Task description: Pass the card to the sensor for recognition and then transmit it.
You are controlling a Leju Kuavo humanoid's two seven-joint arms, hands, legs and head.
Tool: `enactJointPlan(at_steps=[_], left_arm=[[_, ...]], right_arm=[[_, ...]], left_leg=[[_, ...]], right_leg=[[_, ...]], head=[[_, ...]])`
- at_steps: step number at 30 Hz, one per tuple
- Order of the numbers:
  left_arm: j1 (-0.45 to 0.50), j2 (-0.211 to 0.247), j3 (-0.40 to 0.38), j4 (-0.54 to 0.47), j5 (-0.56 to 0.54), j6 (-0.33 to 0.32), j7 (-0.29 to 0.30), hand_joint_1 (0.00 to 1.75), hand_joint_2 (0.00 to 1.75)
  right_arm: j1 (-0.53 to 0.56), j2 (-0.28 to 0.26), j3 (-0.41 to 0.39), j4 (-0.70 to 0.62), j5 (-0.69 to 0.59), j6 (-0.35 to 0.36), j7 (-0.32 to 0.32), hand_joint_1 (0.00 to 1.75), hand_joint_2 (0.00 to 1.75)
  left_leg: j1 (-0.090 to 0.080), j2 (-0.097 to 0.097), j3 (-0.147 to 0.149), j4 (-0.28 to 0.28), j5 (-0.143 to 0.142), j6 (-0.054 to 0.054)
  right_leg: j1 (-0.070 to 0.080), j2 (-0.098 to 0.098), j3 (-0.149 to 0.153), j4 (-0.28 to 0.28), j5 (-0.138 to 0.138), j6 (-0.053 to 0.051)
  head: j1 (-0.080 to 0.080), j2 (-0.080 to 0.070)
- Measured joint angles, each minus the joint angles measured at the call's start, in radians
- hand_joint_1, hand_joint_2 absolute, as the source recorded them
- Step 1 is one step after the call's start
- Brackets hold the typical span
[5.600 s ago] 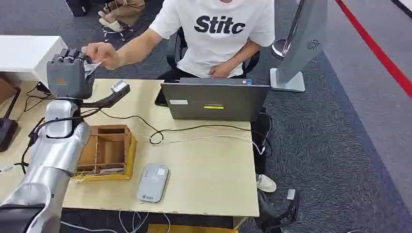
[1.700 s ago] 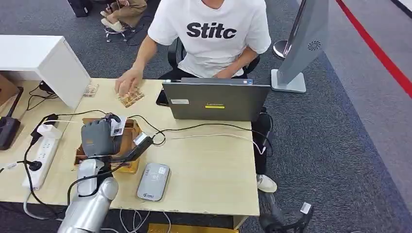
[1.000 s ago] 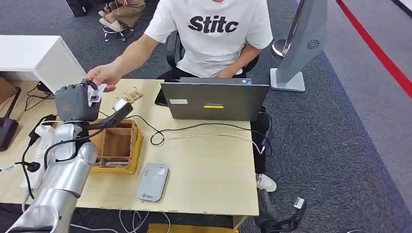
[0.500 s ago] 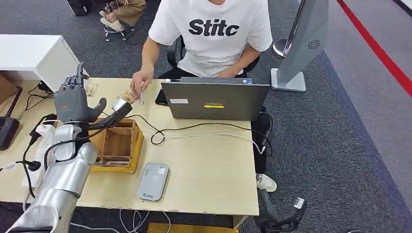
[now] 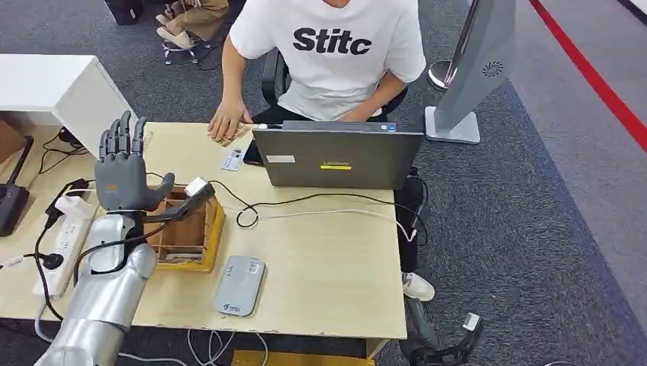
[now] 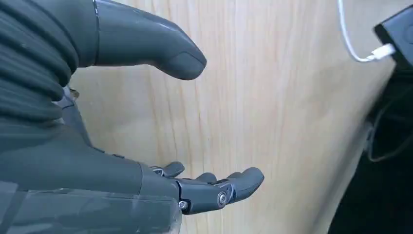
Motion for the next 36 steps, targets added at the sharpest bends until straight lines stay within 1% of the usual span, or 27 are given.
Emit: enactJointPlan(at_steps=[2, 3, 8, 11, 14, 20, 23, 28, 36], left_arm=[[0.066, 0.009, -0.015, -0.080, -0.016, -0.016, 0.003, 0.00, 1.75], [0.107, 0.016, -0.022, -0.136, -0.021, -0.022, 0.005, 0.00, 1.75], [0.328, 0.070, -0.036, -0.385, -0.041, -0.042, 0.000, 0.00, 1.75], [0.441, 0.094, -0.037, -0.493, -0.056, -0.041, -0.006, 0.00, 1.75], [0.515, 0.109, -0.037, -0.573, -0.062, -0.039, -0.006, 0.00, 1.75], [0.602, 0.133, -0.037, -0.673, -0.082, -0.045, -0.005, 0.00, 1.75], [0.637, 0.147, -0.037, -0.711, -0.074, -0.077, 0.005, 0.00, 1.75], [0.670, 0.166, -0.037, -0.740, -0.067, -0.086, 0.012, 0.00, 1.75], [0.679, 0.173, -0.037, -0.751, -0.066, -0.086, 0.012, 0.00, 1.75]], right_arm=[[0.008, -0.002, -0.001, 0.000, -0.013, 0.010, -0.007, 0.00, 1.75], [0.014, -0.003, -0.001, -0.001, -0.016, 0.013, -0.015, 0.00, 1.75], [0.046, -0.018, -0.006, -0.010, -0.035, 0.032, -0.046, 0.00, 1.75], [0.057, -0.023, -0.013, -0.014, -0.044, 0.038, -0.056, 0.00, 1.75], [0.064, -0.028, -0.020, -0.014, -0.047, 0.040, -0.061, 0.00, 1.75], [0.073, -0.033, -0.027, -0.019, -0.045, 0.040, -0.073, 0.00, 1.75], [0.075, -0.035, -0.030, -0.019, -0.044, 0.040, -0.076, 0.00, 1.75], [0.078, -0.038, -0.040, -0.019, -0.044, 0.040, -0.076, 0.00, 1.75], [0.078, -0.040, -0.044, -0.019, -0.044, 0.040, -0.076, 0.00, 1.75]], left_leg=[[0.000, 0.000, 0.000, 0.000, 0.000, 0.000], [0.000, 0.000, -0.001, 0.000, -0.001, 0.000], [0.000, 0.001, -0.001, 0.000, -0.002, -0.001], [0.000, 0.001, -0.001, 0.000, -0.002, -0.001], [0.000, 0.000, -0.002, 0.000, -0.002, -0.001], [0.000, 0.000, -0.002, 0.000, -0.002, -0.001], [0.000, 0.000, -0.002, 0.000, -0.002, -0.001], [0.000, 0.000, -0.002, 0.000, -0.002, -0.001], [0.000, 0.000, -0.002, 0.000, -0.002, -0.001]], right_leg=[[0.000, 0.000, 0.000, 0.000, 0.000, 0.000], [0.000, 0.000, 0.000, 0.000, -0.001, 0.001], [0.000, 0.001, -0.002, 0.000, -0.001, 0.001], [0.000, 0.001, -0.002, 0.000, -0.002, 0.002], [0.000, 0.000, -0.002, 0.000, -0.002, 0.002], [0.000, 0.000, -0.001, 0.000, -0.001, 0.002], [0.000, 0.000, -0.001, 0.000, -0.001, 0.002], [0.000, 0.000, -0.002, 0.000, -0.002, 0.002], [0.000, 0.000, -0.001, 0.000, -0.002, 0.002]], head=[[0.000, 0.000], [0.000, 0.000], [0.000, 0.000], [0.000, 0.000], [0.000, 0.000], [0.000, 0.000], [0.000, 0.000], [0.000, 0.000], [0.000, 0.000]])
